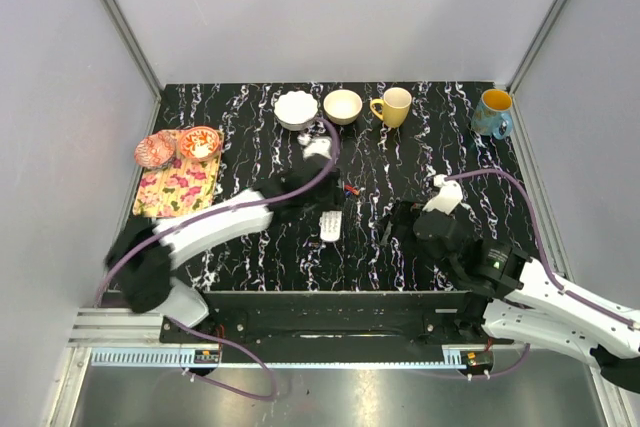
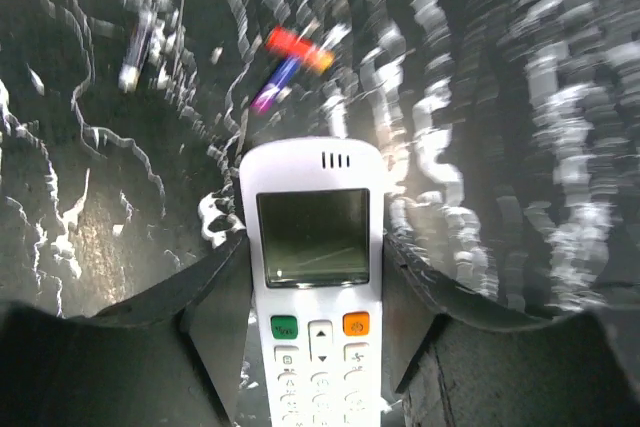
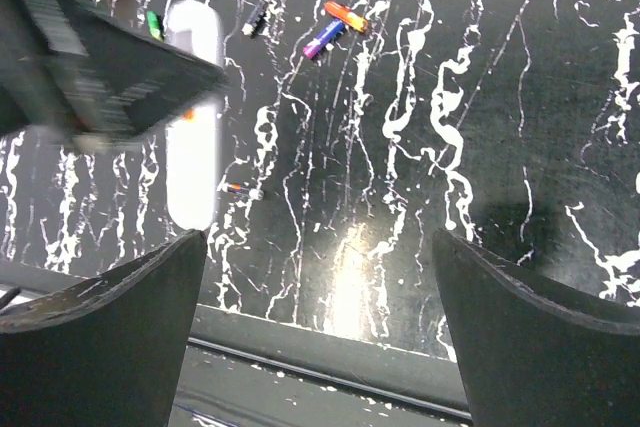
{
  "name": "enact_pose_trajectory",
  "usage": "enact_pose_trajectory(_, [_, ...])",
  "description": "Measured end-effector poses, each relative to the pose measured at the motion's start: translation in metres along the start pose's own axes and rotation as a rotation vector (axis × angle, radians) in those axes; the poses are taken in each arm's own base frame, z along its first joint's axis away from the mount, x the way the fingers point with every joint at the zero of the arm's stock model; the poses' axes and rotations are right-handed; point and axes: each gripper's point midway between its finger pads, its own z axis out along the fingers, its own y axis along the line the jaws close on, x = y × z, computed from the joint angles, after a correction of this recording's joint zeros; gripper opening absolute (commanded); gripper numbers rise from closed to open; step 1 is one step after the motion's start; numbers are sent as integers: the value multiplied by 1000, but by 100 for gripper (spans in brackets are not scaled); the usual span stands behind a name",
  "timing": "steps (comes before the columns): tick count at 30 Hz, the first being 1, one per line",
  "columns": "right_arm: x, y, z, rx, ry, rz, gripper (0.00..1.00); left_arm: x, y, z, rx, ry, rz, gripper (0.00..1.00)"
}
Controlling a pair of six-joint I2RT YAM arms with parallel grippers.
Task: Load the batteries into the remote control
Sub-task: Pick up the remote control from the center of the board, then adjust the remote control.
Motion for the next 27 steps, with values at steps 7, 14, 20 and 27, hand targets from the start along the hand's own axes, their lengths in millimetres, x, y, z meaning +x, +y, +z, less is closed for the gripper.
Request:
enact_pose_trajectory(7, [-19,42,-9,-218,-58,53,100,-80,1,-116,451,-406,-259,0])
enact_pose_trajectory(14, [-31,109,-34,-581,-48,88,100,-59,-9,-131,716,-414,-336,0])
enact_pose_trajectory(20, [-43,131,-27,-735,-25,143,100,-67,-17,-164,924,-495,-386,0])
enact_pose_trajectory(27, [-20,145,-10,-823,104,157,100,-81,-26,-203,1082,-586,-395,0])
